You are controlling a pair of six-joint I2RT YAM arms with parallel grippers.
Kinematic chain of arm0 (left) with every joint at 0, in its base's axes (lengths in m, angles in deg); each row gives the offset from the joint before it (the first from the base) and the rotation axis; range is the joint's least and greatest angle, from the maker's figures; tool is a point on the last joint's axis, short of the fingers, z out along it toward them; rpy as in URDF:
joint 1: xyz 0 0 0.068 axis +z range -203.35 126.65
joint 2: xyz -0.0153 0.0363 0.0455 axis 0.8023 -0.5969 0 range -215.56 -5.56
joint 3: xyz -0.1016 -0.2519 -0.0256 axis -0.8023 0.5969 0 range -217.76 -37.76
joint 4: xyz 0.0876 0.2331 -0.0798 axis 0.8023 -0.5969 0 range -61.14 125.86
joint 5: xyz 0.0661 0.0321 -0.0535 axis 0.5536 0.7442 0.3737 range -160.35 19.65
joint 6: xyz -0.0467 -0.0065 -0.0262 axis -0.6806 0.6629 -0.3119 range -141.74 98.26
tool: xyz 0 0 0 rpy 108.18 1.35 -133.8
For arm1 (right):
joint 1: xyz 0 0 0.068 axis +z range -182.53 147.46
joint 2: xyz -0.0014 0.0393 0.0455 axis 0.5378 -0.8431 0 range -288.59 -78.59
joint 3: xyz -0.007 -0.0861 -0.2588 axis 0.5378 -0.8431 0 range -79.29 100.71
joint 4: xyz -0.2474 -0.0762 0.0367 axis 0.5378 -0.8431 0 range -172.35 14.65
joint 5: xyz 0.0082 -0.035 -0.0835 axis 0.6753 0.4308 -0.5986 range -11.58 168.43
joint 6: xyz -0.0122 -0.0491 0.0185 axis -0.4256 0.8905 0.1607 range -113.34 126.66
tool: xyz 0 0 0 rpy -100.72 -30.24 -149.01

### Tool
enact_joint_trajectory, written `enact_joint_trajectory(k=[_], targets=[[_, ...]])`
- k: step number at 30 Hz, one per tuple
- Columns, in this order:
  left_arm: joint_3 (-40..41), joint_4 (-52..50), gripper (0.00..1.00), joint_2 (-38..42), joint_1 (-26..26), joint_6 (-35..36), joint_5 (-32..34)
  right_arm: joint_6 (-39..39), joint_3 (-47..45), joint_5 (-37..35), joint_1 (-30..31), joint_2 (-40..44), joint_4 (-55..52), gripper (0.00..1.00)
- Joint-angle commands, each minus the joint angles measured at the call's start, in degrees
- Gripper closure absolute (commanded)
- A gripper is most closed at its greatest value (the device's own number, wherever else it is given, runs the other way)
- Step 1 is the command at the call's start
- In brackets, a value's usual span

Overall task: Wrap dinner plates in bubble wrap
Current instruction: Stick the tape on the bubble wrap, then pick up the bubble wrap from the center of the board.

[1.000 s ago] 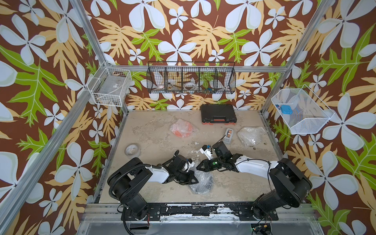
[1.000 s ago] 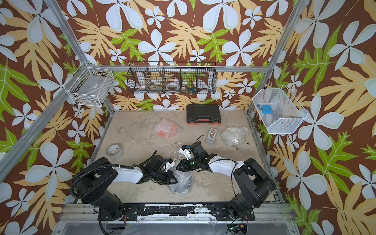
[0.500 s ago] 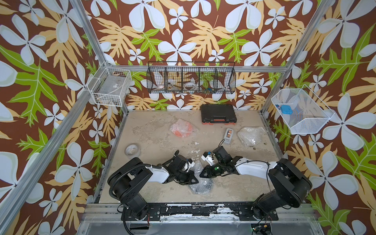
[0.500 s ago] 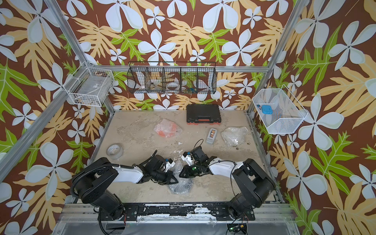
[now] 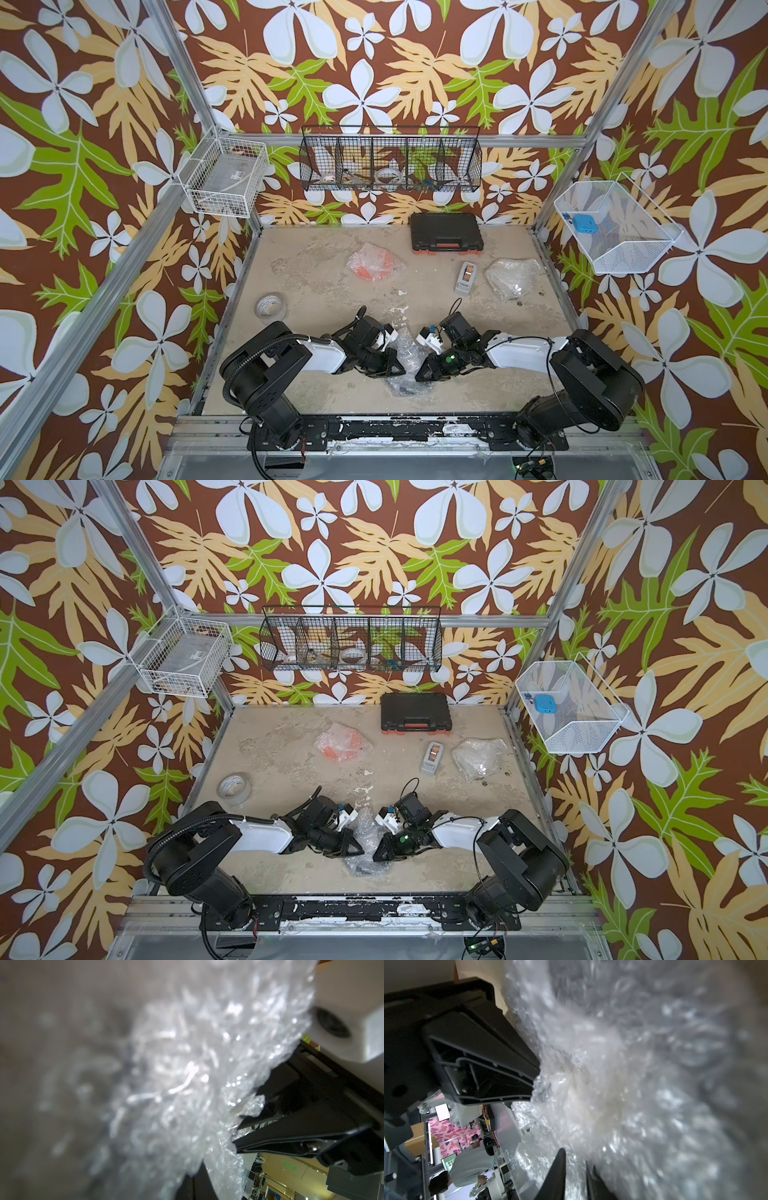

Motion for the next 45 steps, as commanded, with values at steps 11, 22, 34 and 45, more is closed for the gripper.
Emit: enact_joint_trajectory(k=[11, 22, 34, 45], targets=[[-0.1, -16.6, 0.97, -0.6, -0.2, 0.7, 7.1, -1.8, -10.0, 5.7, 1.0, 7.6, 1.7, 0.75], [-0.8, -17.2, 0.97, -0.2, -0.1, 0.8, 7.3, -1.8, -4.7, -1.2, -5.7, 18.2, -6.9, 0.72], [-1.6, -16.8, 0.97, -1.2, -0.2, 1.2, 6.9, -2.4, -8.0, 1.5, -11.4, 9.8, 3.1, 0.56], [-1.0, -14.1, 0.96, 1.2, -0.1, -0.2, 6.2, -6.9, -8.5, 4.3, -9.8, 2.2, 13.9, 0.72]])
